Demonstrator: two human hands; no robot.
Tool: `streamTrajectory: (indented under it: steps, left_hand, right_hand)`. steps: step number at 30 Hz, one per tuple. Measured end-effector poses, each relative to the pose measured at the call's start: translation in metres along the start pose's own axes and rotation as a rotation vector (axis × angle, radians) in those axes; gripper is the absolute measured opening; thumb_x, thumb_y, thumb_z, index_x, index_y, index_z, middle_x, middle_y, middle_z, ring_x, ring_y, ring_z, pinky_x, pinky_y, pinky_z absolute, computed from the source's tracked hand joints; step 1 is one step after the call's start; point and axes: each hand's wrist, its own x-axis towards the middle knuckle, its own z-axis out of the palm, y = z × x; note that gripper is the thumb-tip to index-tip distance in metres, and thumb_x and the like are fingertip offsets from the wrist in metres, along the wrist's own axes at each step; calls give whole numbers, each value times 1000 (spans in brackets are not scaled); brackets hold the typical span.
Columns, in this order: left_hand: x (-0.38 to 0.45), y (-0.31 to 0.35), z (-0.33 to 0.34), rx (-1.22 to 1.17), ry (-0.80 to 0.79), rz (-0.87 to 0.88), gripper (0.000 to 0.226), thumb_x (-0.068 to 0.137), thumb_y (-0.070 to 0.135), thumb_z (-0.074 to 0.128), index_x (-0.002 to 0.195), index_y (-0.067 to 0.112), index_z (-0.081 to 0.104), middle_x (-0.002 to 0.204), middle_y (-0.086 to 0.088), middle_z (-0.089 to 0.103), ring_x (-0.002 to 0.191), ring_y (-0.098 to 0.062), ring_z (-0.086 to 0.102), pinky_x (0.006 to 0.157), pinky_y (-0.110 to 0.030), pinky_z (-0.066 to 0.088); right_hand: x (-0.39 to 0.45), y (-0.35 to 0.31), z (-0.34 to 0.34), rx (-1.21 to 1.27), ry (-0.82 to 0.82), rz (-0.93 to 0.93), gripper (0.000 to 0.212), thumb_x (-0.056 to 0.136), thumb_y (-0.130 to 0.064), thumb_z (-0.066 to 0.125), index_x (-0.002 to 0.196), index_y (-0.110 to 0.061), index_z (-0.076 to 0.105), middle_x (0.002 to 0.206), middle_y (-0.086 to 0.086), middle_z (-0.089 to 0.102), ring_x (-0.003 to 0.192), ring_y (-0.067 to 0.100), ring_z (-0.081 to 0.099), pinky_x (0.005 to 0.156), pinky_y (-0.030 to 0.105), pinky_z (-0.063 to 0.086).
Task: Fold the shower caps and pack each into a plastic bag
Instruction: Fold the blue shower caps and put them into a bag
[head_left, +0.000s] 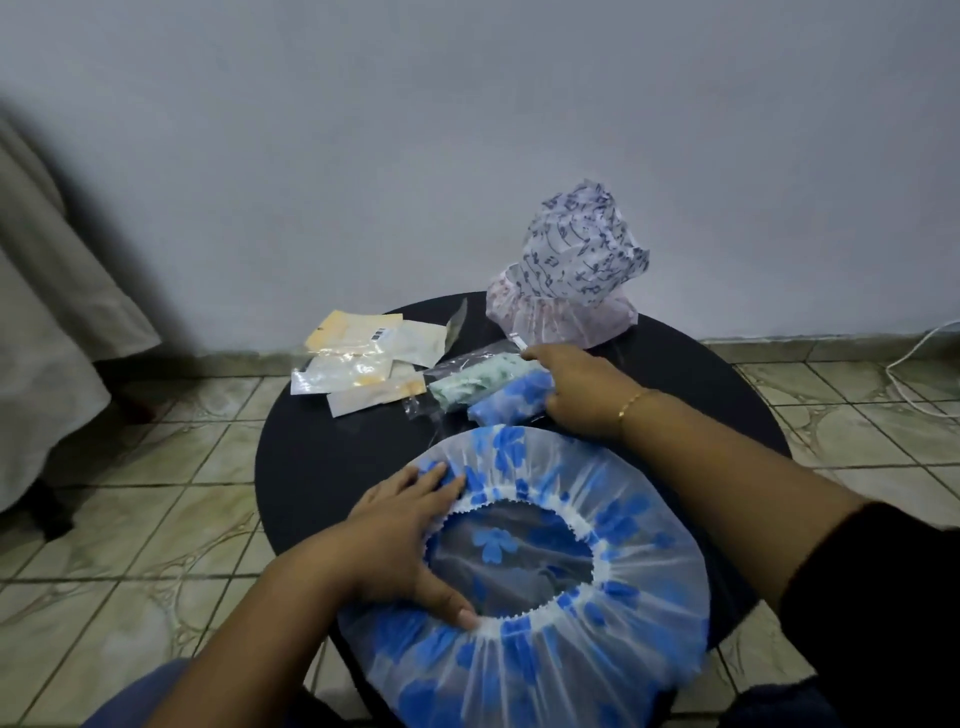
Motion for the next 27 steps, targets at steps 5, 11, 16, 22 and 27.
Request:
streamTrajectory:
  steps: [5, 11, 16, 22, 27]
  left_hand:
    - [-2, -9, -6, -11, -44, 7, 128, 54, 70, 73, 146, 43, -10, 151, 24, -22, 138, -9, -26, 114, -39, -11]
    - [-3, -19, -17, -11, -106, -44, 128, 56, 61, 79, 146, 43, -9, 151, 23, -24, 139, -11, -27, 115, -42, -5]
    - [-4, -22, -27, 32, -165, -78, 132, 53, 57, 82, 146, 42, -10, 151, 21, -25, 139, -13, -26, 116, -45, -2]
    - [0, -23, -26, 11, -182, -113, 143, 32, 72, 68, 146, 42, -12, 151, 21, -27, 139, -13, -27, 116, -46, -1]
    - [13, -14, -22, -23, -125, -108, 141, 38, 70, 71, 145, 41, -14, 151, 19, -26, 140, -15, -26, 116, -47, -2]
  right_hand:
    - [56, -17, 22, -100, -231, -90, 77, 85, -8, 48, 149, -30, 12, 159, -1, 3, 145, 17, 3, 117, 43, 13]
    - [51, -12, 20, -131, -393, -38, 64, 92, -20, 45, 149, -25, 16, 158, 6, 10, 144, 23, 11, 117, 37, 11]
    - [11, 10, 5, -311, -339, 109, 63, 91, -50, 42, 147, -40, 15, 156, -2, 17, 142, 27, 18, 113, 43, 18]
    - [-33, 55, -6, -322, -229, 385, 69, 83, -70, 38, 144, -40, 23, 147, 8, 30, 134, 32, 28, 106, 47, 27]
    - [-51, 104, -9, -218, 13, 655, 77, 80, -75, 37, 142, -30, 33, 142, 18, 34, 131, 36, 31, 103, 44, 34]
